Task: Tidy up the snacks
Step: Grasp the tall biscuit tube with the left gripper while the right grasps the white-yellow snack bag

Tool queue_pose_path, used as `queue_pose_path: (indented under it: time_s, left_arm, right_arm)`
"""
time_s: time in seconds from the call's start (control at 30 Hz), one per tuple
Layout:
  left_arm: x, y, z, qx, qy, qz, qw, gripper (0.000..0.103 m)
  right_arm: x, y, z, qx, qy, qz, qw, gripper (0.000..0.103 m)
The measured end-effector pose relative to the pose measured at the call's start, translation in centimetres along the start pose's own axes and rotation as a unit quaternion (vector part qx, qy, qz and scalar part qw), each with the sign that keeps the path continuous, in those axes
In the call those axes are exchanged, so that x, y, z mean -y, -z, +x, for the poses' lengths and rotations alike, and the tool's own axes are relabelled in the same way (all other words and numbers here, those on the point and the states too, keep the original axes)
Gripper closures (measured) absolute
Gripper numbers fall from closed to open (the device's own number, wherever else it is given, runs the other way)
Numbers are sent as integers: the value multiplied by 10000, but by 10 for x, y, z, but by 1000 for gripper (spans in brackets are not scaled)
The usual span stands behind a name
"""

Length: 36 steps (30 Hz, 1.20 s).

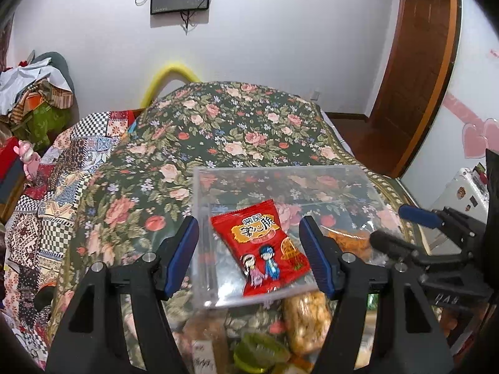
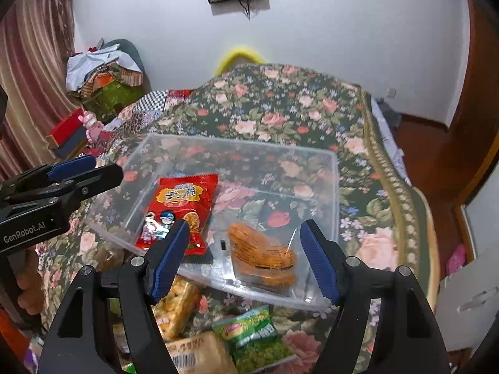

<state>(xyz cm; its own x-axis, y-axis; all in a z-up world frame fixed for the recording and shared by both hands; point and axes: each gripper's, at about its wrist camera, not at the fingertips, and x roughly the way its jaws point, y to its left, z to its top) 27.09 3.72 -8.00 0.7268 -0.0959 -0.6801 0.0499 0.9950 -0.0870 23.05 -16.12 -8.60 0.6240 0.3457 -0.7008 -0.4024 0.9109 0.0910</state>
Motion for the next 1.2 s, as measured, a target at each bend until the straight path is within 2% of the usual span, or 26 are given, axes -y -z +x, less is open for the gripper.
queue_pose_path:
  time_s: [0.17,0.3,0.57,0.67,0.77,0.97,1.2]
  left_arm:
    - [-13,12,-35,105,11,-46,9999,29]
    - [-25,27,-58,119,-43,-123,9998,26]
    - [-43,64,-76,-54,-113,-239,9996,25]
    - [-49,80,-73,-201,-165,-297,9992,25]
    - [-55,98,-66,-409,-147,-408,9982,25]
    - [-60,125,-53,-673,-130,-478,9965,25]
    - [-56,144,-25,-975,-28,-521,9939,25]
  right_arm:
    - [-3,6,-35,301,68,-71,9995,31]
    - [-1,15,-56,469,45,31,9989,26]
    - [7,47,-72,396,109,193,9990,25]
    - [10,63,-71,252,137,257,9993,25]
    - [10,79,-68,83,139,319,9994,20]
    - [6,110,-54,-283,123,454,9985,20]
    - [-2,119,-47,-360,67,522,9980,20]
